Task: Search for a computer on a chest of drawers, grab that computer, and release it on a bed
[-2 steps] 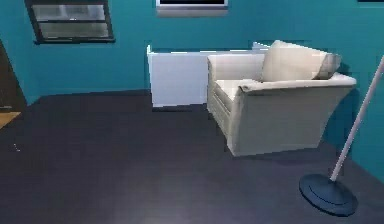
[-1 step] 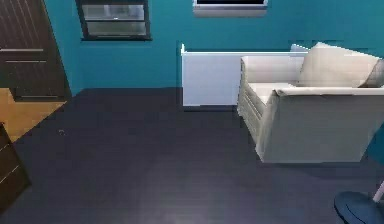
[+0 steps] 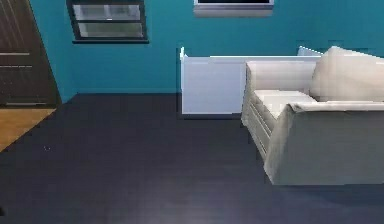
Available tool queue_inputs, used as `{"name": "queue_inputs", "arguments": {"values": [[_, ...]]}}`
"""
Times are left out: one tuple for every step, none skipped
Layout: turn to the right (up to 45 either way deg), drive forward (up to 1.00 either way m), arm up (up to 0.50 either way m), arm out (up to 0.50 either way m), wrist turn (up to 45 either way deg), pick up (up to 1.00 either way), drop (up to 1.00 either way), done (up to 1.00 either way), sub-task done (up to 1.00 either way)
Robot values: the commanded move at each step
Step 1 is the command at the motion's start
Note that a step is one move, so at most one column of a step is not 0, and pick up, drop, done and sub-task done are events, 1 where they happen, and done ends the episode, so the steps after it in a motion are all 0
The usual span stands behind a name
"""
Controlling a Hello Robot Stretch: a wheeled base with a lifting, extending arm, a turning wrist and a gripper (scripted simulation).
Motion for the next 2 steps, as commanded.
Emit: {"name": "queue_inputs", "arguments": {"values": [[-45.0, 0.00, 0.00, 0.00, 0.0, 0.00, 0.00, 0.00, 0.00], [-45.0, 0.00, 0.00, 0.00, 0.0, 0.00, 0.00, 0.00, 0.00]]}}
